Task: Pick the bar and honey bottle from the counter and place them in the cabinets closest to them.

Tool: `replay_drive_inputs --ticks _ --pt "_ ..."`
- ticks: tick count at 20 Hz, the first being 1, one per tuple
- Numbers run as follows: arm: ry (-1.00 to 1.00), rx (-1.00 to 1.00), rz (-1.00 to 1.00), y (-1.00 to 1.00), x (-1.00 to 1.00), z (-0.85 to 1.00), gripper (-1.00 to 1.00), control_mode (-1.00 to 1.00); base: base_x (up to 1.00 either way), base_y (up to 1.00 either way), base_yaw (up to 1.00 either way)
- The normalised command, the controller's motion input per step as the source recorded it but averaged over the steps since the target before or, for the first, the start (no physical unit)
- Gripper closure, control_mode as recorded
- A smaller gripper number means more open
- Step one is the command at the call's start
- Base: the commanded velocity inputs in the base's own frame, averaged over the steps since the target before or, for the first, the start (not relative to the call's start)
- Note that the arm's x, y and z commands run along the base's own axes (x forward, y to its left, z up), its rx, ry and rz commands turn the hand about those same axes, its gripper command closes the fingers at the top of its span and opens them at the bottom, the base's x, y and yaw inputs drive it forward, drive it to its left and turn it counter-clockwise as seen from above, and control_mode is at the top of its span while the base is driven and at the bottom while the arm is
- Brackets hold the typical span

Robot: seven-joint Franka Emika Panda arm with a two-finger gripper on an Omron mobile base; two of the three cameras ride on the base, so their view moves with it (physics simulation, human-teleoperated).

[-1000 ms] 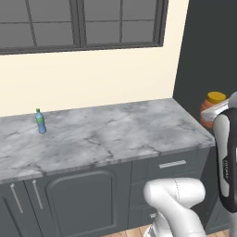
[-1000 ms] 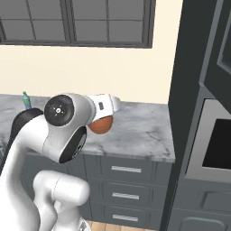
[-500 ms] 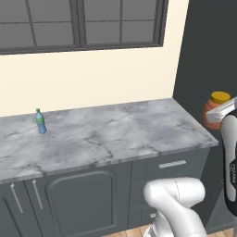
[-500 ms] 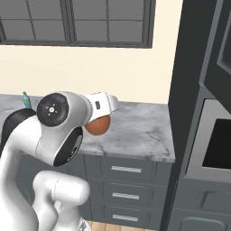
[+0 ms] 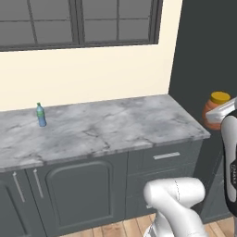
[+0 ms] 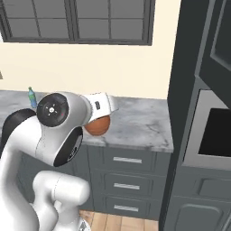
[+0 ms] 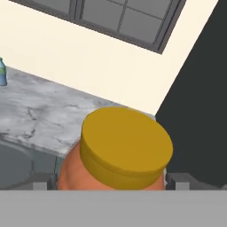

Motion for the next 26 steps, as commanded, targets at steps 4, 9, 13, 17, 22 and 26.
replay_drive_inputs --ticks 4,9,13,17,22,26 --pt "0.00 0.00 0.00 0.00 0.00 0.00 1.00 1.00 -0.66 -0.23 0.00" --pt "0.00 0.00 0.00 0.00 0.00 0.00 1.00 1.00 -0.68 -0.25 0.00" --pt "0.00 0.00 0.00 0.00 0.00 0.00 1.00 1.00 -0.68 -0.23 0.00" --pt "0.00 0.00 0.00 0.00 0.00 0.00 1.00 1.00 -0.51 -0.17 0.00" --pt "0.00 0.00 0.00 0.00 0.00 0.00 1.00 1.00 -0.01 -0.11 0.00" --pt "0.00 0.00 0.00 0.00 0.00 0.00 1.00 1.00 -0.11 -0.56 0.00"
